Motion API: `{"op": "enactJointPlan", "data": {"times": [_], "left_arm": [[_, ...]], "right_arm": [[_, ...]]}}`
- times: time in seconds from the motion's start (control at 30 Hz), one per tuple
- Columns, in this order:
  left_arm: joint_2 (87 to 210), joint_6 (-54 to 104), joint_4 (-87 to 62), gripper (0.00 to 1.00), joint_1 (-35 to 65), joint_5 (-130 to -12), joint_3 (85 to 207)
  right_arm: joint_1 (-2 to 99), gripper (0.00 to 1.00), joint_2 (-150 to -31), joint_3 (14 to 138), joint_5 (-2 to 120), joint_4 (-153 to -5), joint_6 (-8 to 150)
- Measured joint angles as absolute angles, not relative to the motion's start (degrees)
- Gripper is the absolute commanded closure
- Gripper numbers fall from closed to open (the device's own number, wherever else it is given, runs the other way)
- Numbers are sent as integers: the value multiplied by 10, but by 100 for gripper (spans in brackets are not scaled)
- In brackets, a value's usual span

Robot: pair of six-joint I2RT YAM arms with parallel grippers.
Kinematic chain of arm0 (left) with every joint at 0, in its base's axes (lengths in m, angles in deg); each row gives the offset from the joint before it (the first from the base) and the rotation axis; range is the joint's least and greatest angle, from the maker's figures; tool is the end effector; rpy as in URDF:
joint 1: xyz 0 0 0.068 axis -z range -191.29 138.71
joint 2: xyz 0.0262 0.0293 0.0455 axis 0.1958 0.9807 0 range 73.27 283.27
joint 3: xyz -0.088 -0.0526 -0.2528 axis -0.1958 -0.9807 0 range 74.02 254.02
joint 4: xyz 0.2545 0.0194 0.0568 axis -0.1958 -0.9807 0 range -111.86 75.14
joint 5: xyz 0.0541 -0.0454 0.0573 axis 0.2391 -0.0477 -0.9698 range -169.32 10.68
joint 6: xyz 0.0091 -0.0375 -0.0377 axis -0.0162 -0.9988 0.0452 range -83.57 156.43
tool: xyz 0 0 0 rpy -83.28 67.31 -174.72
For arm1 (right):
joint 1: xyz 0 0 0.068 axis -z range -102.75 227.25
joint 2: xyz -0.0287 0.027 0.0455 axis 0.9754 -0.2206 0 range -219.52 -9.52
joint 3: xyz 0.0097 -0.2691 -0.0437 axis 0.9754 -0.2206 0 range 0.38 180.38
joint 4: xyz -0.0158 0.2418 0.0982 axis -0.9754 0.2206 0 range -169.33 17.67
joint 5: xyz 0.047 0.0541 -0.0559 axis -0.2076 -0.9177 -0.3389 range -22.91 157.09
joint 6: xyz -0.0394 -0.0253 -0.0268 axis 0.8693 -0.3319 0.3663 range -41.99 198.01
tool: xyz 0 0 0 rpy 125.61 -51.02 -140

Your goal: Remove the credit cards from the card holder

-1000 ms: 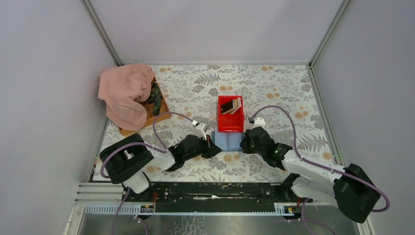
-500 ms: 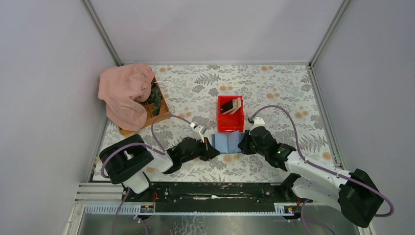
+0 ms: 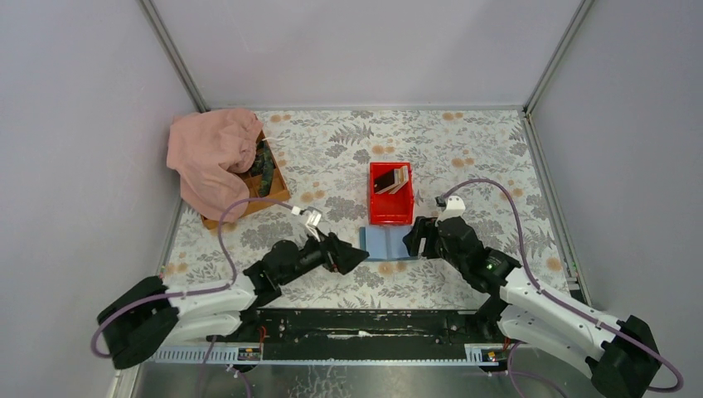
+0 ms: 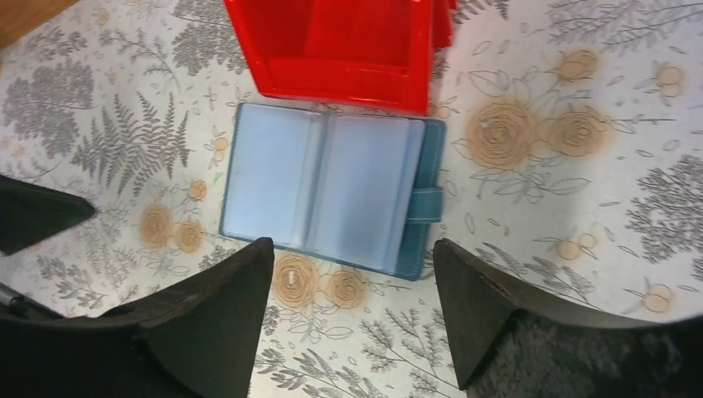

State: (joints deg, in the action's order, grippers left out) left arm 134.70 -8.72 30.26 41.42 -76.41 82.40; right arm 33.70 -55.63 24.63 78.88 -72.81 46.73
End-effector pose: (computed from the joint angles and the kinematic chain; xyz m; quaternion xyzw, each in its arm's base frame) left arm 0.1182 -0.1583 0.1704 0.0664 0.7513 -0.5074 0.4168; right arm 0.1373 0.1204 0.2164 -0.0390 0.8551 0.2395 0.4582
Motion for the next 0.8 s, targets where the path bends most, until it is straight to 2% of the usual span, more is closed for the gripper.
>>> {"op": "enactJointPlan", "data": {"times": [0.17, 0.33, 0.8], "left_arm": [[1223, -77, 183, 0, 414, -798, 834], [1140, -74, 105, 0, 414, -818, 834], [1126, -63, 44, 0, 414, -828, 837]], "right_arm": [[337, 10, -536, 246, 832, -694, 469], [337, 6, -527, 246, 860, -669, 469], [337, 4, -506, 246, 876, -643, 471]]}}
